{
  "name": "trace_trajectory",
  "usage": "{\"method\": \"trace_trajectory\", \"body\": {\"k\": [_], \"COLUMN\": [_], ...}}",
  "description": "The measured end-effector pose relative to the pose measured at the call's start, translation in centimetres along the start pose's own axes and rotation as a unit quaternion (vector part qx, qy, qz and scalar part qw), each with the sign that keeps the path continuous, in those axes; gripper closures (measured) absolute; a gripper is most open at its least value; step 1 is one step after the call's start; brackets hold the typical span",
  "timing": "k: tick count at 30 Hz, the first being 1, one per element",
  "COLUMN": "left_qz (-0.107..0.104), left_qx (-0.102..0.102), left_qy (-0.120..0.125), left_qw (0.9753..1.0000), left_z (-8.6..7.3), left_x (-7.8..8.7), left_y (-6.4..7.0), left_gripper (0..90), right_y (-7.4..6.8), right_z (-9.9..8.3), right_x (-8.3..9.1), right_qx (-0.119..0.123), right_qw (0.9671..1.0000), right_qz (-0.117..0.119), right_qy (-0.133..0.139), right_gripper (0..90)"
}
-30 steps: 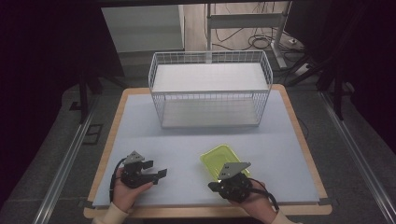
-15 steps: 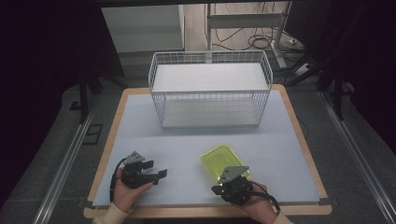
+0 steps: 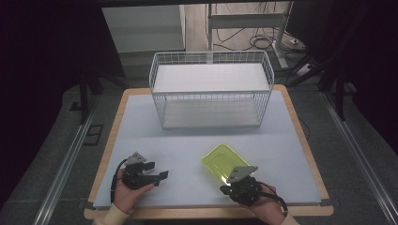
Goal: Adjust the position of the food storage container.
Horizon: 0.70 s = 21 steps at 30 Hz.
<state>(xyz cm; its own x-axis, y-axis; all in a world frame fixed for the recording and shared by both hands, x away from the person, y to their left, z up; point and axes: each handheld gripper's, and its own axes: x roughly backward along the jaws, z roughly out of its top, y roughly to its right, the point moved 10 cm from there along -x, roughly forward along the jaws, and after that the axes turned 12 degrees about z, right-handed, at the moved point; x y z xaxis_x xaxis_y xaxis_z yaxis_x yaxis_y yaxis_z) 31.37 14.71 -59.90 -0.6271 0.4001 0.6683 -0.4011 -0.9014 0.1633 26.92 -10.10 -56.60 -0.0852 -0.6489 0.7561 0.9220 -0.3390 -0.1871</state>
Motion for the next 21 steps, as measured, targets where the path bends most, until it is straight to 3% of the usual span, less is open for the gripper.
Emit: {"method": "trace_trajectory", "body": {"k": [8, 21], "left_qz": [0.0, -0.001], "left_qx": [-0.001, -0.002], "left_qy": [-0.002, -0.008], "left_qw": [1.0, 1.0], "left_z": [0.0, -0.2], "left_x": [0.0, -0.2], "left_y": [0.0, 0.1], "left_gripper": [23.5, 23.4], "right_y": [1.7, 4.0], "right_z": [-1.3, -2.3], "right_x": [1.7, 3.4], "right_qx": [-0.019, -0.043], "right_qw": [0.9995, 0.998], "right_qz": [-0.026, -0.046], "right_qy": [-0.001, 0.004], "right_gripper": [89.9, 90.0]}}
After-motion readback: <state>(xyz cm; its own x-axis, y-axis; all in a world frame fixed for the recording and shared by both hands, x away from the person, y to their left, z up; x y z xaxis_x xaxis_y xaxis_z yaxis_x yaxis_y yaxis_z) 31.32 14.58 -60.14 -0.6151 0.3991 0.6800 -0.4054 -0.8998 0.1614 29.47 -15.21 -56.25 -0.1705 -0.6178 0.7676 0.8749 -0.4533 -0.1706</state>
